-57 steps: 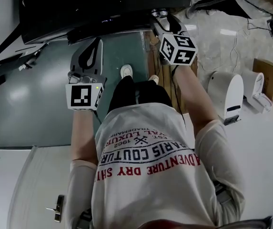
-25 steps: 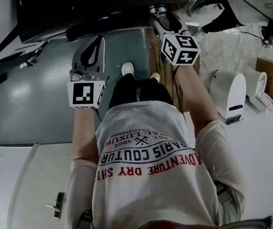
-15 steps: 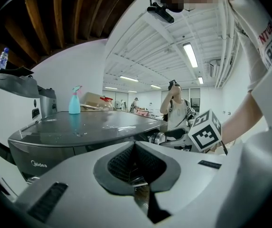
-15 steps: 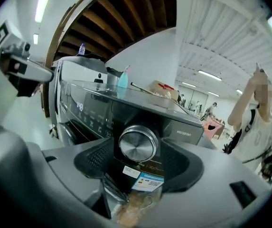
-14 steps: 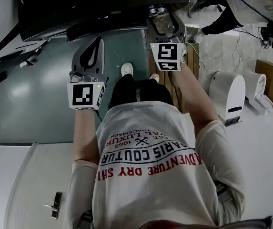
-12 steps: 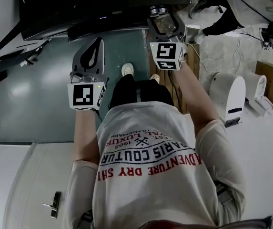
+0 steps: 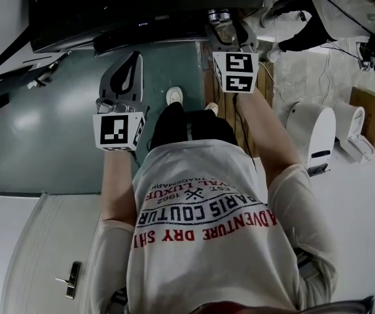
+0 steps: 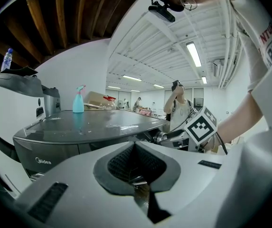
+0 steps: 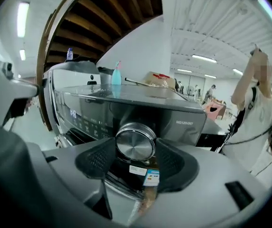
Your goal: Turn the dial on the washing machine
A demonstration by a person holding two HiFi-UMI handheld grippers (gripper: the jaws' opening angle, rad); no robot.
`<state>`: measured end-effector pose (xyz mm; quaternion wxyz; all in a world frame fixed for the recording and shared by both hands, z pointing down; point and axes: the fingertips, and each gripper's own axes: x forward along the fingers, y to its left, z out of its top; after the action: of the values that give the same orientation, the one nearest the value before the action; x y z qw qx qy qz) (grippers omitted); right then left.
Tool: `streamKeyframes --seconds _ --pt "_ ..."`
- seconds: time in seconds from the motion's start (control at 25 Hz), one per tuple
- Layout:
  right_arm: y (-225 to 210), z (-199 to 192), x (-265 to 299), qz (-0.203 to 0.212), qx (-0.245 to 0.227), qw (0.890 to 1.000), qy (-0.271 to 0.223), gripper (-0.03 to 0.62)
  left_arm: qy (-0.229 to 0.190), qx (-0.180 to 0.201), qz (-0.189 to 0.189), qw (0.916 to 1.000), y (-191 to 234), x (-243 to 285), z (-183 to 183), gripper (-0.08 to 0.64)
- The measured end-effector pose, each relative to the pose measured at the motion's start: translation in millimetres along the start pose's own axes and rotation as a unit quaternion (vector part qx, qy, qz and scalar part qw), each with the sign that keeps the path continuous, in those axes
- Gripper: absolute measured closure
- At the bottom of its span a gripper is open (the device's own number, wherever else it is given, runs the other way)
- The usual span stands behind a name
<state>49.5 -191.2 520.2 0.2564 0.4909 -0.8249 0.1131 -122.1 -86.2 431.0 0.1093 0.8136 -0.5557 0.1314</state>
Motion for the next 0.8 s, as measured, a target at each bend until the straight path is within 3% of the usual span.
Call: streamKeyframes --seconds 0.16,0.28,0.4,0.52,0.64,0.8 --pt "-4.8 -5.7 0.0 0.041 0.106 0.994 -0.007 0.311 -0.001 0.001 -0.003 1.0000 -1.9 2.0 2.4 0.545" --pt "-6.0 -5.1 0.6 0.065 0.129 0.989 -0.012 0.311 -0.001 0.003 -0.005 1.0000 -1.2 4.4 4.4 0.545" --pt "-5.5 -3.2 -0.4 0.059 0.089 0.994 -0.019 0.310 -0.001 0.006 -0.009 0.9999 -1.2 5.5 4.3 0.545" --pt "5.8 3.1 -8.5 0.024 -0.008 0.999 -0.038 0.300 0.001 0.006 -0.011 0.9999 -1.2 5.5 2.6 0.545" --pt "13.5 2.2 -12.3 -0.020 -0.095 0.994 -0.050 0.285 0.002 0.006 -0.015 0.9999 -1.2 7.0 1.9 0.545" --pt "2.6 -0.6 -5.8 -0.070 -0.130 0.988 -0.041 0.285 0.003 0.007 -0.020 0.9998 0.8 9.5 -0.2 0.545"
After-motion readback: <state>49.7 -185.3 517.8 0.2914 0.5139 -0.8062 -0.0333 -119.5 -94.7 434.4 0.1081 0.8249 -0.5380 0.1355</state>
